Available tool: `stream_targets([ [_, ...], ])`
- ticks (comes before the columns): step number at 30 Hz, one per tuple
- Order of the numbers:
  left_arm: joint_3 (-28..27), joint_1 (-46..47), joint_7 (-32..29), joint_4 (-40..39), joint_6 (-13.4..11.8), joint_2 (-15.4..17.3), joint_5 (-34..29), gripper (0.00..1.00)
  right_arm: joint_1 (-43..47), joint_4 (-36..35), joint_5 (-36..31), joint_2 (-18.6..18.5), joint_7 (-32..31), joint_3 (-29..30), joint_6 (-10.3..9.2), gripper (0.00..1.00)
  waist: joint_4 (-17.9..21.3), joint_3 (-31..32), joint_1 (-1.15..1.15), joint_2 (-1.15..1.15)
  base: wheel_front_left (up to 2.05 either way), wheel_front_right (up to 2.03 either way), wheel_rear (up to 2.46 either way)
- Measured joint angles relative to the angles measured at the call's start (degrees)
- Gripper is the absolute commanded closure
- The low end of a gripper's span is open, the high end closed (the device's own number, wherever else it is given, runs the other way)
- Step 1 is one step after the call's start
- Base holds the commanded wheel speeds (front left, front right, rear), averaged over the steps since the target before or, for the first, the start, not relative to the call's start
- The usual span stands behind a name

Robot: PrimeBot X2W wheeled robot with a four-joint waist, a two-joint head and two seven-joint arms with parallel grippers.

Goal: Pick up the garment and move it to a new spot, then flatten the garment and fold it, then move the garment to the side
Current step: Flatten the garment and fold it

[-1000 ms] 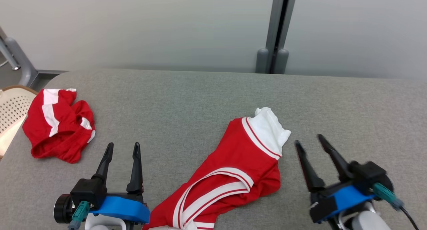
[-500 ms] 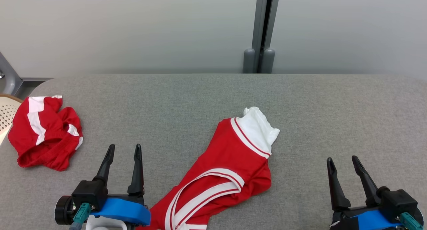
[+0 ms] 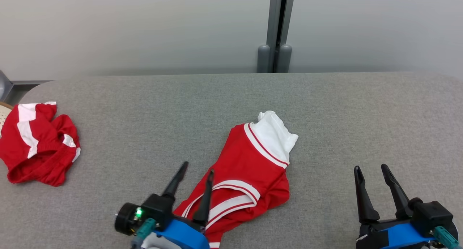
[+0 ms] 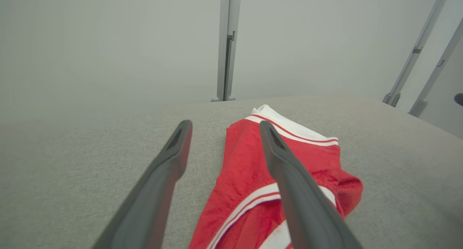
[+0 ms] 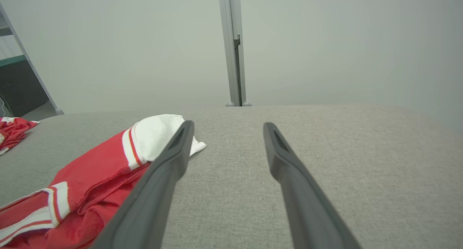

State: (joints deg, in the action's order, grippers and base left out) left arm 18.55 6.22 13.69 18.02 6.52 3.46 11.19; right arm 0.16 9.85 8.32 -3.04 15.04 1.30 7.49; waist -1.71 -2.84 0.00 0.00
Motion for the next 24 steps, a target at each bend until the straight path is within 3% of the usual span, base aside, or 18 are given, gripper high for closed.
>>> stream_targets([
  [14,15.8,0.7,-4.9,4.9,0.7,-0.5,4.5,0.0,-1.2,-0.3,1.0,0.1,0.0,0.4,0.0,0.0,2.9,-3.2,0.0,0.0,0.0,0.0,0.0],
  [24,18.4,4.9,-3.8,10.3,0.9,-0.5,7.2,0.0,-2.4,0.0,1.7,0.1,0.0,-0.3,0.0,0.0,5.4,-4.2,0.0,0.0,0.0,0.0,0.0],
])
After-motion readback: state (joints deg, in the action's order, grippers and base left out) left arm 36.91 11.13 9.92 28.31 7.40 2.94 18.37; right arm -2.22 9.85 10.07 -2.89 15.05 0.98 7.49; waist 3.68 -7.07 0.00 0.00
